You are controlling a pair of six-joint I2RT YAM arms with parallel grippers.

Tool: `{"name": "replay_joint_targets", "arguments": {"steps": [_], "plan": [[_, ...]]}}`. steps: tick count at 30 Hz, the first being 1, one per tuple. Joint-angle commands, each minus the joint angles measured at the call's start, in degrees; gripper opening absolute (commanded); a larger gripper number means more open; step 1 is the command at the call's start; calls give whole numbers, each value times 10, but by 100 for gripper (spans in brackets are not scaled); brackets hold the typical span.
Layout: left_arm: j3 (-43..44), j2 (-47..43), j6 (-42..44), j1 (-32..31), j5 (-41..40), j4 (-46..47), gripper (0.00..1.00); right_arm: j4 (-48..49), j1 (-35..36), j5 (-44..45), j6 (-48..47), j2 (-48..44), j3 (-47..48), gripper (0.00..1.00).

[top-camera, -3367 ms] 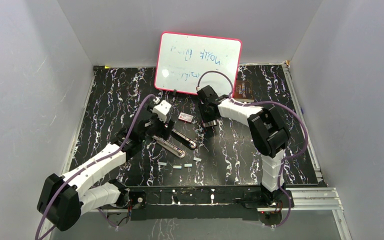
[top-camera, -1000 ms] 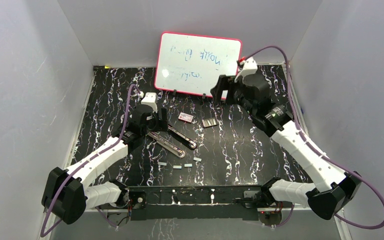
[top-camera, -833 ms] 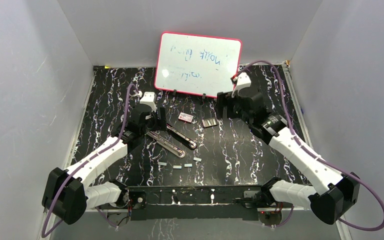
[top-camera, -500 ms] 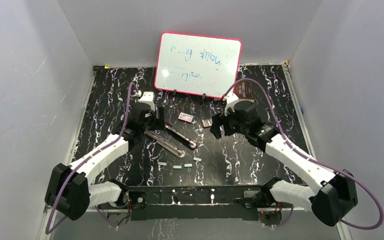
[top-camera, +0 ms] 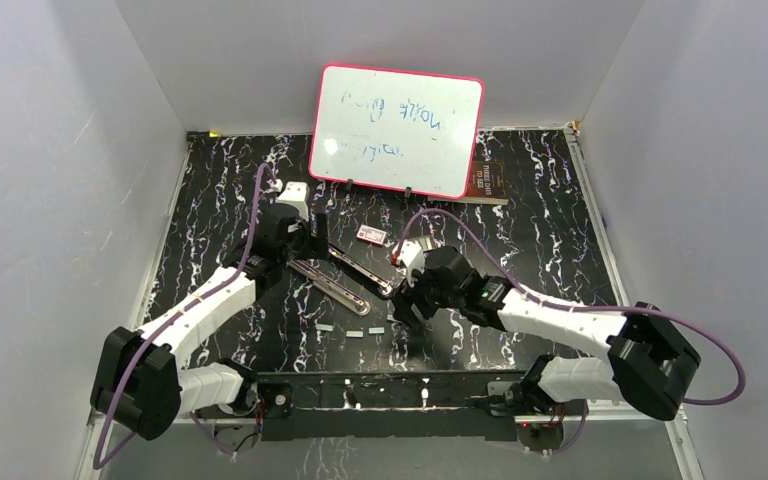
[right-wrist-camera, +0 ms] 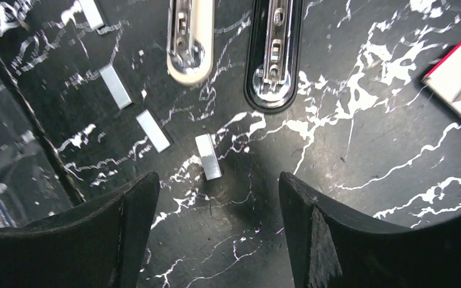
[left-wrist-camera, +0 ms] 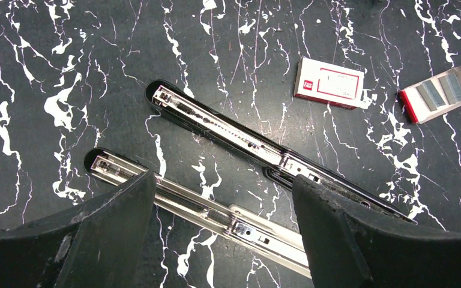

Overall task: Load the staples into the stapler
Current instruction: Pick up the staple from the center of the board.

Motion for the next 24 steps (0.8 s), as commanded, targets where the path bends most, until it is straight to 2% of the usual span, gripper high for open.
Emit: {"name": "replay_joint_targets", "arguments": {"steps": [1, 8, 24], "plan": [[19, -9, 5, 4, 7, -10, 83, 94, 5, -7, -37, 10, -29, 79], [22, -9, 2, 4, 9, -14, 83, 83, 9, -49, -83, 61, -16, 62], [21, -12, 2, 4, -4, -18, 83, 106, 25, -32, -103, 126, -8, 55]]}}
